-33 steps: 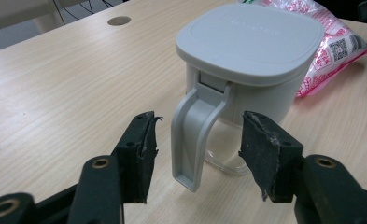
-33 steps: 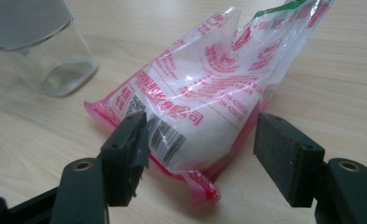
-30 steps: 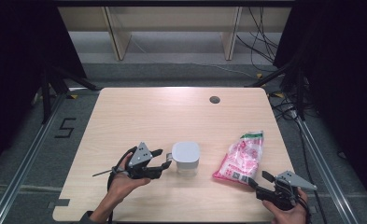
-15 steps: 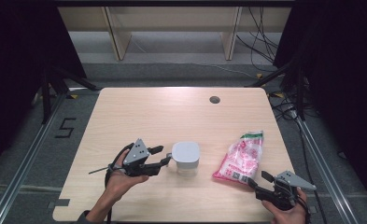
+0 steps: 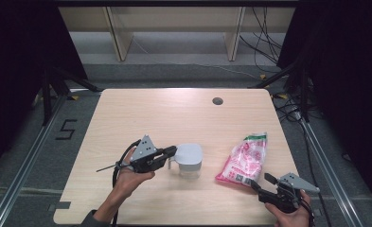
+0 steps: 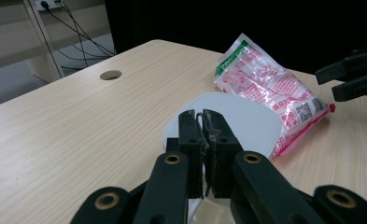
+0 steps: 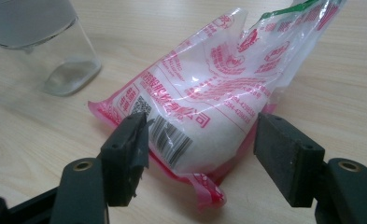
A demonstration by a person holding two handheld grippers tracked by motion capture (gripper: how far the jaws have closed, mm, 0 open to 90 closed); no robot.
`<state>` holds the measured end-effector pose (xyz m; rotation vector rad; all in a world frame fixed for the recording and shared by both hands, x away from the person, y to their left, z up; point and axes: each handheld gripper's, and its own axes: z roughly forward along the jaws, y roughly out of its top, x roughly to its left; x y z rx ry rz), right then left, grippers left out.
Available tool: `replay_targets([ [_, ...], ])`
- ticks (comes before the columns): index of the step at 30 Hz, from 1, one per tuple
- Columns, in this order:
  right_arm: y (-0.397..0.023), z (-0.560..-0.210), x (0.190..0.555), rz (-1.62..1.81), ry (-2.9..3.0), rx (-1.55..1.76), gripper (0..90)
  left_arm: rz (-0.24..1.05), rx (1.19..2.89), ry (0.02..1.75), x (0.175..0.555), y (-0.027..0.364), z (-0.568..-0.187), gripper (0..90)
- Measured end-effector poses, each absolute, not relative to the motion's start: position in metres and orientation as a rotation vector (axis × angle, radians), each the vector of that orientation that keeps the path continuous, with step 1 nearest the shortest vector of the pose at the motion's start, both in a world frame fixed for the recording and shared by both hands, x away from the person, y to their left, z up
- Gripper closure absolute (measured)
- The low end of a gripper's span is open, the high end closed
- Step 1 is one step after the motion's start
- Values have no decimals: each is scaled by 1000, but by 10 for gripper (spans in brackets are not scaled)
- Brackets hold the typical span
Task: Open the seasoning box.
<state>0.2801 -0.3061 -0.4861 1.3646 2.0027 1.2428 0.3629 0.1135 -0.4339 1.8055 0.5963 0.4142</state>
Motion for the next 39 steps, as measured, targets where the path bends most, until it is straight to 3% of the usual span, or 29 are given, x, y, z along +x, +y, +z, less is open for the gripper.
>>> replay_targets([
  [28, -243, -480, 297, 1325, 2146, 1111, 382, 403, 1809, 643, 369, 112, -447, 888],
  [39, -210, -473, 309, 1351, 2219, 982, 532, 405, 1811, 644, 368, 115, -448, 889],
])
